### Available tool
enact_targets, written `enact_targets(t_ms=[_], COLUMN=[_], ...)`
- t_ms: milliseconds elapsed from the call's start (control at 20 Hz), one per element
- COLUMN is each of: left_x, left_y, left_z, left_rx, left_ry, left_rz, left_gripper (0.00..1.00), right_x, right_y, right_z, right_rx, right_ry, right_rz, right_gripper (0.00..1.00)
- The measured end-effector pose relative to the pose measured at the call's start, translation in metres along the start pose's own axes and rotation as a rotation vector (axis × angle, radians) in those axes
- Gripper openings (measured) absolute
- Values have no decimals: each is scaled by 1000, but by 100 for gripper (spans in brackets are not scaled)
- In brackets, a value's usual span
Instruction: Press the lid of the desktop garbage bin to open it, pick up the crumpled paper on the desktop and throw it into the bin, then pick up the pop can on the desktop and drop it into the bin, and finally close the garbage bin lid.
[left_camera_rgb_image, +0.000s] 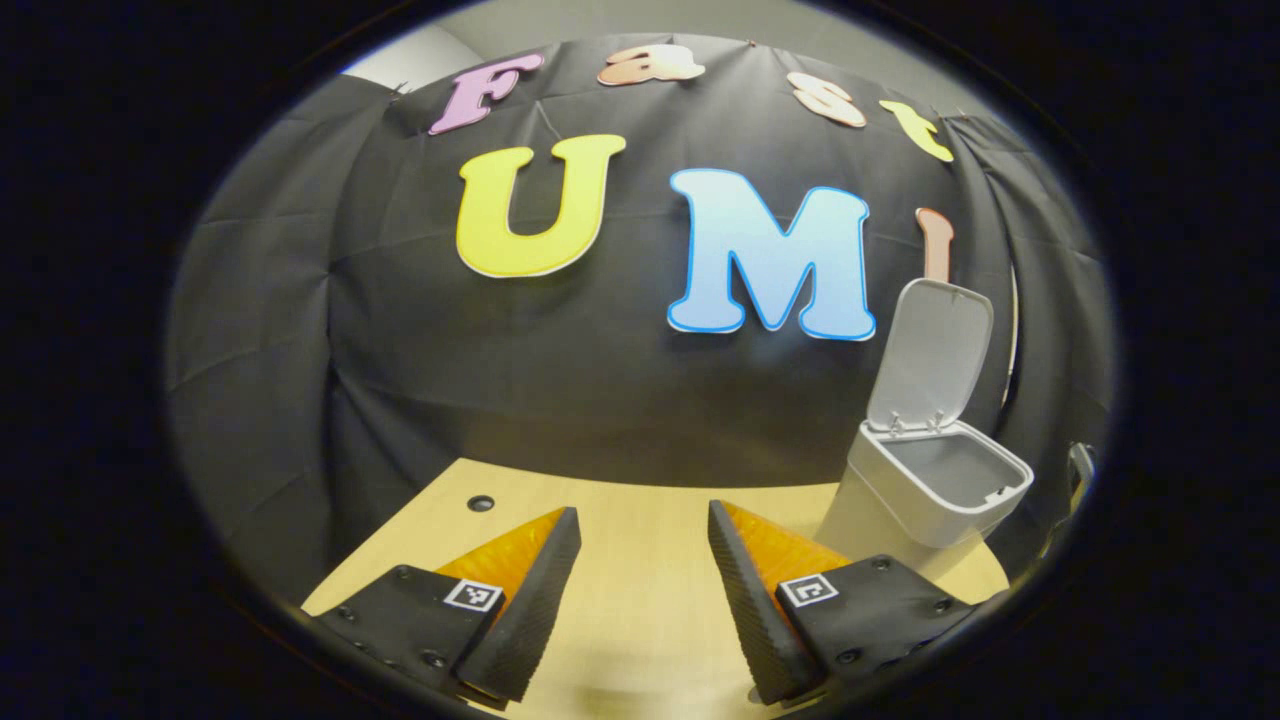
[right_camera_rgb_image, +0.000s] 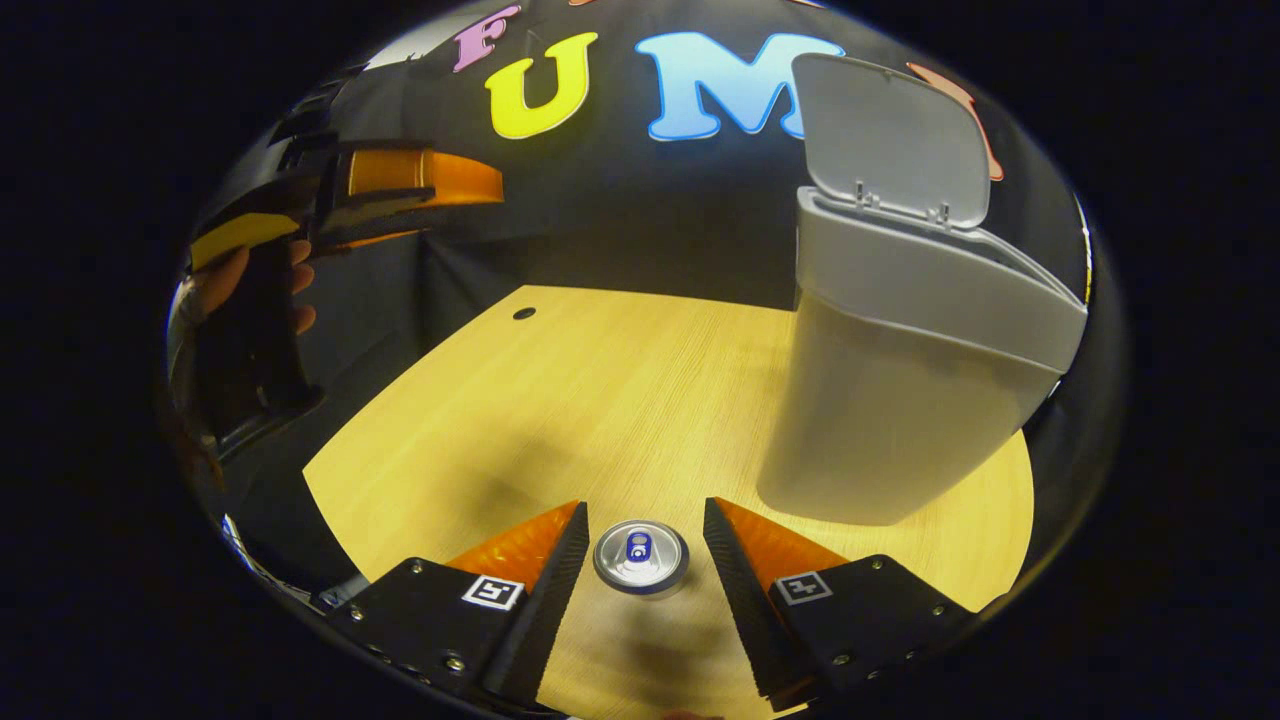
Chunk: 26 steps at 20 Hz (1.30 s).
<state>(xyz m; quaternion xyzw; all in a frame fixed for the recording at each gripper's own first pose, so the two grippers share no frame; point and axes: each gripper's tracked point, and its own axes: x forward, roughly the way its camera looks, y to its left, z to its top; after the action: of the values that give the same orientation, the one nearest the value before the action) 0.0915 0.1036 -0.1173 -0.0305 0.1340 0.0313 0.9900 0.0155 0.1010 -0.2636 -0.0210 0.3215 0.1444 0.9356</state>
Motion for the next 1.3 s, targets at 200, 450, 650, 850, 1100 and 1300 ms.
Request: enact_targets(t_ms=[200, 450, 650, 850, 1100, 1300], left_x=[-3, -5, -6, -6, -7, -10], left_y=[17, 31, 41, 46, 44, 42], left_z=[-8, -17, -22, -27, -31, -29], left_rx=[-15, -25, -35, -43, -52, -49], left_ry=[11, 23, 34, 42, 47, 42], left_rz=[29, 52, 65, 74, 71, 66], left_gripper=[86, 86, 86, 86, 85, 86], right_x=[7, 17, 21, 25, 29, 27], right_y=[4, 10, 10, 11, 11, 12], right_z=[-14, -24, -28, -31, -30, -29], right_rx=[-33, -47, -67, -69, -86, -115], right_ry=[54, 98, 119, 124, 124, 117], right_rz=[2, 17, 15, 15, 11, 3], right_gripper=[76, 76, 77, 78, 78, 77])
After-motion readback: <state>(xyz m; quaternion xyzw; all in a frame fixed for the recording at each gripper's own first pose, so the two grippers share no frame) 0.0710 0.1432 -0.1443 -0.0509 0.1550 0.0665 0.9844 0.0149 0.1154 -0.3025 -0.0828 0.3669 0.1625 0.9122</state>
